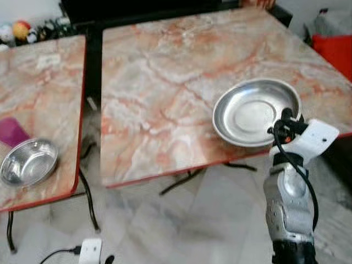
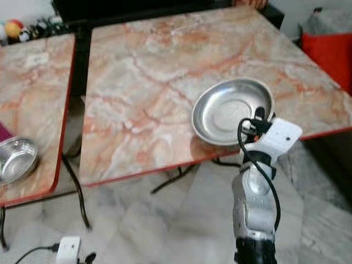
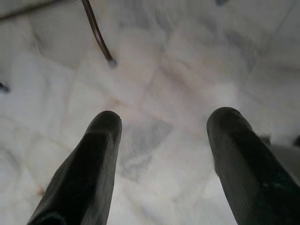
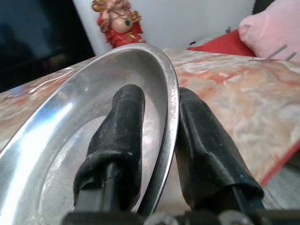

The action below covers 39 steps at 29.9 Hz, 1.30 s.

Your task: Setting the table

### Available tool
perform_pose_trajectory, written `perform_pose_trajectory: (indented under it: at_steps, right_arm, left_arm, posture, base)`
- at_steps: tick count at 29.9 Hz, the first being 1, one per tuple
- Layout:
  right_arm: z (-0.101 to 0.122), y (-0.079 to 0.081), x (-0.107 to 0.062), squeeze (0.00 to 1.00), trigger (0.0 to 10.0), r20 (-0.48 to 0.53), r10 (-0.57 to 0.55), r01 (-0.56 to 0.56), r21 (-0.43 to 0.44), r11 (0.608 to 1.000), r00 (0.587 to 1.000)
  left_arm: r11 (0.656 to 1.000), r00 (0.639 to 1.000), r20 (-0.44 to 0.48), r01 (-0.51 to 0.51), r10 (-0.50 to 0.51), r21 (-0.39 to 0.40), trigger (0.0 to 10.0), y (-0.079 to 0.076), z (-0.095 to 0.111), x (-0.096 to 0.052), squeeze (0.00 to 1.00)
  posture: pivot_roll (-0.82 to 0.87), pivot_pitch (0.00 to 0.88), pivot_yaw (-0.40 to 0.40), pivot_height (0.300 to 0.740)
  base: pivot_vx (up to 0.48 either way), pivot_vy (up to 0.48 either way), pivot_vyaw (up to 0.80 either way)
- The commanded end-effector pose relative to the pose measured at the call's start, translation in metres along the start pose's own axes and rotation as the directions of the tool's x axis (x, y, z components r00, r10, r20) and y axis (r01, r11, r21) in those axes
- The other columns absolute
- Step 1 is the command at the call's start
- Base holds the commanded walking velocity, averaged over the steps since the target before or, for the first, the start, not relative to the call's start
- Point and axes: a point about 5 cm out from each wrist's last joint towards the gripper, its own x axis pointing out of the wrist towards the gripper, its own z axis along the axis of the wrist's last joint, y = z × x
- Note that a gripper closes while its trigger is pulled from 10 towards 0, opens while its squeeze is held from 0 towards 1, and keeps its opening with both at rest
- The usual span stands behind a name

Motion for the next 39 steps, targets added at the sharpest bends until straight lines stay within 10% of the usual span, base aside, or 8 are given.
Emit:
perform_pose_trajectory:
  at_steps: [1,17,37,38,39]
  right_arm:
    - [0.002,-0.007,0.002,0.00,10.0,0.012,-0.035,0.035,-0.003,0.999,0.999]
    - [-0.017,-0.020,-0.004,0.00,10.0,-0.132,-0.164,0.186,0.177,0.966,0.978]
    - [-0.050,-0.041,0.008,0.00,10.0,-0.252,-0.254,0.299,0.159,0.941,0.934]
    - [-0.051,-0.041,0.008,0.90,10.0,-0.250,-0.256,0.301,0.162,0.940,0.934]
    - [-0.052,-0.041,0.008,0.97,10.0,-0.250,-0.258,0.304,0.165,0.938,0.933]
  left_arm:
    - [1.000,0.999,-0.048,0.012,-0.012,0.003,10.0,-0.003,-0.014,-0.004,0.00]
    - [1.000,0.999,-0.045,0.023,-0.023,0.003,10.0,-0.007,-0.014,-0.004,0.00]
    - [1.000,0.999,-0.031,0.026,-0.026,0.011,10.0,-0.006,-0.011,-0.004,0.00]
    - [1.000,0.999,-0.031,0.027,-0.026,0.011,10.0,-0.006,-0.011,-0.004,0.00]
    - [1.000,0.999,-0.031,0.027,-0.027,0.012,10.0,-0.005,-0.011,-0.004,0.00]
  posture:
    - [-0.12,0.146,0.054,0.740]
    - [-0.12,0.146,0.055,0.740]
    - [-0.11,0.154,0.059,0.740]
    - [-0.11,0.155,0.060,0.740]
    - [-0.11,0.156,0.061,0.740]
  base:
    - [0.000,0.000,0.00]
    - [0.000,0.000,0.00]
    - [0.000,0.000,0.00]
    - [0.000,0.000,0.00]
    - [0.000,0.000,0.00]
